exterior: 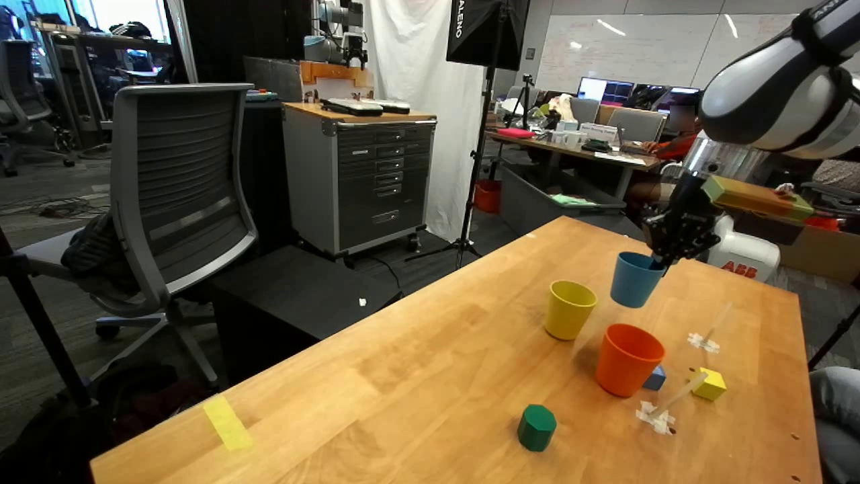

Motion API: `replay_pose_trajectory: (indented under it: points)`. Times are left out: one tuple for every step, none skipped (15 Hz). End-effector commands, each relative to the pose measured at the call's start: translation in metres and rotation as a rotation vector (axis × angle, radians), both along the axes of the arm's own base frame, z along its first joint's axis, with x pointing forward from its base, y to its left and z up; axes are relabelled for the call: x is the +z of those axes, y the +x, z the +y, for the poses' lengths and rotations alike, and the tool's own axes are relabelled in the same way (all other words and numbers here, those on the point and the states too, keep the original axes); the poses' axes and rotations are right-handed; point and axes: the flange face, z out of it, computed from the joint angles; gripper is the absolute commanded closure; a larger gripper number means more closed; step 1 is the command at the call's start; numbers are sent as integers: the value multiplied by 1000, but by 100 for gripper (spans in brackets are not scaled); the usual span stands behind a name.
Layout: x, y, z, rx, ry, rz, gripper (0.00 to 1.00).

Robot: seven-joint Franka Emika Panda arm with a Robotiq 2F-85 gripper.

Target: Stack up the cups

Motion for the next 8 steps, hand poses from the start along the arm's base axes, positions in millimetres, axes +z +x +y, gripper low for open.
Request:
replay_pose_trajectory:
  points:
    - [53, -14, -1, -16, -8, -58, 99]
    - [65, -14, 1, -14, -5, -85, 99]
    - [77, -14, 6, -8, 1, -110, 99]
    - [88, -13, 12, 6, 4, -138, 99]
    - [96, -11, 17, 15, 6, -158, 99]
    - [104, -9, 25, 26, 12, -182, 99]
    - [111, -6, 31, 35, 16, -201, 99]
    - [115, -3, 39, 48, 25, -214, 99]
